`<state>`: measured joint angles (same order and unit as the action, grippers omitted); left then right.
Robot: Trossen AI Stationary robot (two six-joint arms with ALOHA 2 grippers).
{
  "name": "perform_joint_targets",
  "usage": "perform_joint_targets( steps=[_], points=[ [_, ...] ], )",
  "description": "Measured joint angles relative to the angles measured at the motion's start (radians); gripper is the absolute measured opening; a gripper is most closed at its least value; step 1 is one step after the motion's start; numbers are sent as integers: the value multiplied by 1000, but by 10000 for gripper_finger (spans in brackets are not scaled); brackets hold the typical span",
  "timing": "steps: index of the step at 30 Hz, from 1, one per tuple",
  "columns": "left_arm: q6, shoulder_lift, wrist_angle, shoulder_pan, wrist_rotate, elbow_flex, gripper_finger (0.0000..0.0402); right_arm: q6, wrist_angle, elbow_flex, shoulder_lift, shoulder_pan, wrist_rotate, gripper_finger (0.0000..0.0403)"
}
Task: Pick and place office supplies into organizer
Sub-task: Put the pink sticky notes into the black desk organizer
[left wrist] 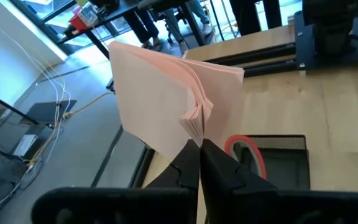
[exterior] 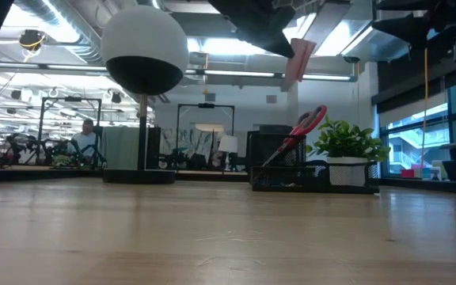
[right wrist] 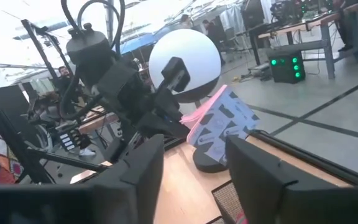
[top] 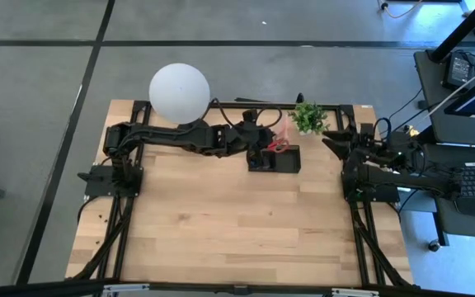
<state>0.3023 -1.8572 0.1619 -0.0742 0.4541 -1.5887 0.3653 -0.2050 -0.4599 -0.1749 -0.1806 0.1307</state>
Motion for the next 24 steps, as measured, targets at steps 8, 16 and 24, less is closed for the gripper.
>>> perform_joint_targets(
  steps=[8, 16, 24],
  points=[
    [0, 0, 32, 0, 0, 0, 2, -31, 13, 0, 0, 0, 0, 287],
    [0, 1, 37, 0, 0, 0, 2, -169, 15, -6, -118, 0, 3, 318],
    [-4, 1, 80, 0, -2, 0, 2, -398, -92, -257, -450, 0, 1, 319]
  ],
)
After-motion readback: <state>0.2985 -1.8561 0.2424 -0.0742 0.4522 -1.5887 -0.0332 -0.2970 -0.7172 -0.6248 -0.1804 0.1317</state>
